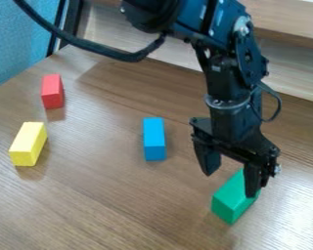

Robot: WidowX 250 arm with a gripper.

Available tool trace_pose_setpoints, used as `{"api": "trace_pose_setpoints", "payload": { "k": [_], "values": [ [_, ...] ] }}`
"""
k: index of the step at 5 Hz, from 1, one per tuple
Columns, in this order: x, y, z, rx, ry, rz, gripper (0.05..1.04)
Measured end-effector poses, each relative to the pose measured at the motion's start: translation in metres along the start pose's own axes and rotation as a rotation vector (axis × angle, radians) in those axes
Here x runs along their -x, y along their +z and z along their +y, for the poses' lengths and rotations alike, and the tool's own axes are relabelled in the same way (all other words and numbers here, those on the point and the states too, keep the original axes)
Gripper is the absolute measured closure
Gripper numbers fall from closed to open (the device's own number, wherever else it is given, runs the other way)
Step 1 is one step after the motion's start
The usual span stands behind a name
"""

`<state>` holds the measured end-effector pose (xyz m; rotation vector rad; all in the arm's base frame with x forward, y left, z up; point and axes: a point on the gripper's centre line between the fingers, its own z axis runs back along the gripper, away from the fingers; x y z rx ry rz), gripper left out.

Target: Move the green cube on the top of yellow cube

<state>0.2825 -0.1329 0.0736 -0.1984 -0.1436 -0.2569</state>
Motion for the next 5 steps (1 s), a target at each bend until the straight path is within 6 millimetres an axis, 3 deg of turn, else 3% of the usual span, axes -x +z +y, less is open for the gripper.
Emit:
{"api": "trace_pose_setpoints", "payload": {
  "k": [3, 4, 5],
  "values": [
    [-0.004, -0.034, 0.008, -0.069, 0.012, 0.055, 0.084],
    [-0.005, -0.042, 0.011, -0.080, 0.014, 0.063, 0.157],
    [-0.006, -0.046, 0.013, -0.085, 0.035, 0.034, 0.423]
  ]
}}
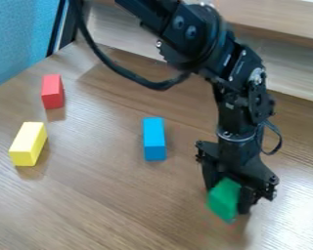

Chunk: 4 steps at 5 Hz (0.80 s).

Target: Move the green cube on the top of yellow cube

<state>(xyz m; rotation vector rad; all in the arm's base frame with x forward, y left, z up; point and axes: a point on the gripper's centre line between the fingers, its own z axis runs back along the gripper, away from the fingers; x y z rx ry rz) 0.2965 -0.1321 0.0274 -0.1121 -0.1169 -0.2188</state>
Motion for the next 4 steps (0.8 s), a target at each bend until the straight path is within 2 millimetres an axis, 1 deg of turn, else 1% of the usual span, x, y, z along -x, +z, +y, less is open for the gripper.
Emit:
{"api": "trace_pose_setpoints", "payload": {
  "k": [1, 2, 3, 4],
  "values": [
    [0.000, 0.001, -0.003, 0.026, 0.003, -0.018, 0.482],
    [-0.001, 0.014, 0.005, 0.052, 0.037, -0.042, 0.482],
    [-0.004, 0.041, 0.024, 0.071, 0.104, -0.094, 0.482],
    [-0.004, 0.065, 0.052, 0.070, 0.177, -0.137, 0.483]
  ]
}}
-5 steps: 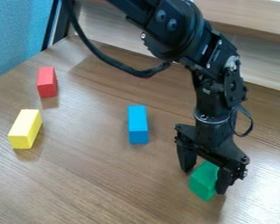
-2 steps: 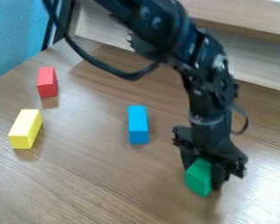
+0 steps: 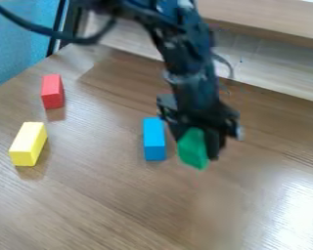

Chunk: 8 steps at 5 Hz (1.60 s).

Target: Move the green cube on the top of yellow cube

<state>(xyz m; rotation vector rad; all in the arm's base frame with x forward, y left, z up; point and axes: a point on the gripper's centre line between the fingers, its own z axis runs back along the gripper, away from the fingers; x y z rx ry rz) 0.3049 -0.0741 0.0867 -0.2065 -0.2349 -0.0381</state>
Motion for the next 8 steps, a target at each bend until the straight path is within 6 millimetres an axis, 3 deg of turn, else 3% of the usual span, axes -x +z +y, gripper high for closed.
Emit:
{"api": "trace_pose_setpoints", "payload": {
  "k": [2, 4, 6, 8],
  "values": [
    [0.010, 0.040, 0.080, -0.030, 0.201, -0.050, 0.483],
    [0.043, 0.060, 0.144, -0.083, 0.390, -0.055, 0.483],
    [0.075, 0.075, 0.195, -0.129, 0.544, -0.065, 0.483],
    [0.098, 0.075, 0.224, -0.181, 0.646, -0.033, 0.483]
  ]
}}
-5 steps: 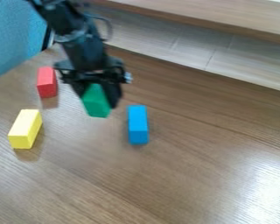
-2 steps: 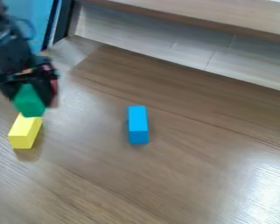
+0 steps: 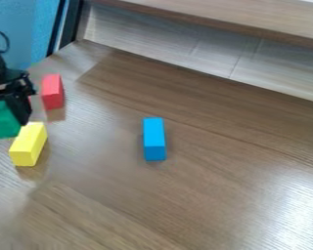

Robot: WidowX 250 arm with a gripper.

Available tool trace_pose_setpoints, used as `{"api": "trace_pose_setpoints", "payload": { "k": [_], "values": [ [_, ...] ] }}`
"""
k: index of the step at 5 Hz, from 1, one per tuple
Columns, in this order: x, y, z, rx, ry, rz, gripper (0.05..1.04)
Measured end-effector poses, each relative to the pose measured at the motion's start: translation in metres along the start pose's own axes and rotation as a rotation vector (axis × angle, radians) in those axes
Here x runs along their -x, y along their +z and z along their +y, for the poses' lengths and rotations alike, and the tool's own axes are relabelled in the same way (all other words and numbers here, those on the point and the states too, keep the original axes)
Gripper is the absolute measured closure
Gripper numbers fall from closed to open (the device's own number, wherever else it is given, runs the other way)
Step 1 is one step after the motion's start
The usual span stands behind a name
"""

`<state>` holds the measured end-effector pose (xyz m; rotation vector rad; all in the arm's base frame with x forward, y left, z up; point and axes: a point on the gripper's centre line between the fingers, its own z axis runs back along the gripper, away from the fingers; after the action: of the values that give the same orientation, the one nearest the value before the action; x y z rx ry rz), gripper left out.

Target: Move the green cube on the top of yellow cube

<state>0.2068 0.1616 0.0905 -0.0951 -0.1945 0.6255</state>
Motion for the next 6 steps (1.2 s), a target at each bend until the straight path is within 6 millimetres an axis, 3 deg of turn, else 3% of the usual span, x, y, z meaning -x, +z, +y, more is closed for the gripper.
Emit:
{"api": "trace_pose_setpoints", "payload": {
  "k": [5, 6],
  "values": [
    [-0.005, -0.027, -0.004, -0.052, -0.026, 0.017, 0.483],
    [-0.004, -0.030, -0.004, -0.053, -0.030, 0.027, 0.432]
  ]
}}
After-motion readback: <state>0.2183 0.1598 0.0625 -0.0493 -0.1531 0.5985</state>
